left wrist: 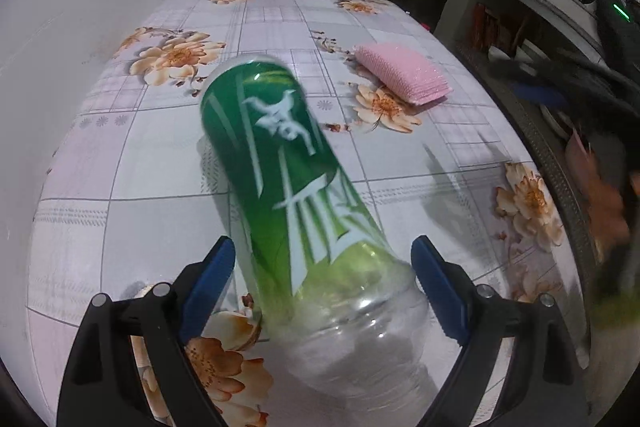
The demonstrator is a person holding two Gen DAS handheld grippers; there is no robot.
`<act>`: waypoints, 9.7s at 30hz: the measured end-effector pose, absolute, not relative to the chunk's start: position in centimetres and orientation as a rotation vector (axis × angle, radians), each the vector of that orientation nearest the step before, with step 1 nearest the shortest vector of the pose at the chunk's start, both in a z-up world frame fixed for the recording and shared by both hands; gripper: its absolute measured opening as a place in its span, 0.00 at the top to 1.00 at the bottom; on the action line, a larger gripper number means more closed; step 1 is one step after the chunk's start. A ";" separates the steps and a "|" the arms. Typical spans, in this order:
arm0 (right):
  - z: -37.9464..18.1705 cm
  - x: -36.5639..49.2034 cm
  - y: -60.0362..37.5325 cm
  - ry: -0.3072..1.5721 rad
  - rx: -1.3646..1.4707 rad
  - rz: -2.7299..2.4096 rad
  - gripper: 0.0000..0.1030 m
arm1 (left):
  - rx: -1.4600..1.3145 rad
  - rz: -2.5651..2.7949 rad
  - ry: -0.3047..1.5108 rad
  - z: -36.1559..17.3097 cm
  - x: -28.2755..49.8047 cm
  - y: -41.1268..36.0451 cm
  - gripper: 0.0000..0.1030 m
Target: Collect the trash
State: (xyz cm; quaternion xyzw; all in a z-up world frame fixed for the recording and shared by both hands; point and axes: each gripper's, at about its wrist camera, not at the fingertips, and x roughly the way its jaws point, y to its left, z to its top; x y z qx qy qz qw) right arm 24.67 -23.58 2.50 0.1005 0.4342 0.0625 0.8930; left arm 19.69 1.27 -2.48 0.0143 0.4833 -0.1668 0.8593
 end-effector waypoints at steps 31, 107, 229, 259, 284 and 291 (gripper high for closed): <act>-3.5 23.3 -22.2 1.130 0.098 0.123 0.24 | -0.032 -0.412 1.123 -2.9 16.6 2.5 0.32; -2.1 8.6 -22.3 1.010 0.235 0.025 0.26 | 0.040 -0.415 1.131 -2.1 11.7 2.4 0.32; -5.5 -13.7 -43.6 0.667 0.796 -0.583 0.10 | 0.157 -0.978 0.937 4.8 7.6 -22.4 0.06; 3.9 -13.3 -27.5 0.701 0.355 -0.708 0.08 | 0.159 -0.422 0.874 5.1 0.0 -10.1 0.06; 4.0 -13.3 -27.3 0.708 0.330 -0.722 0.08 | 0.193 -0.409 0.925 4.2 -0.6 -10.5 0.06; 3.8 -13.1 -27.0 0.714 0.327 -0.715 0.08 | 0.212 -0.407 0.930 4.2 -0.3 -10.2 0.05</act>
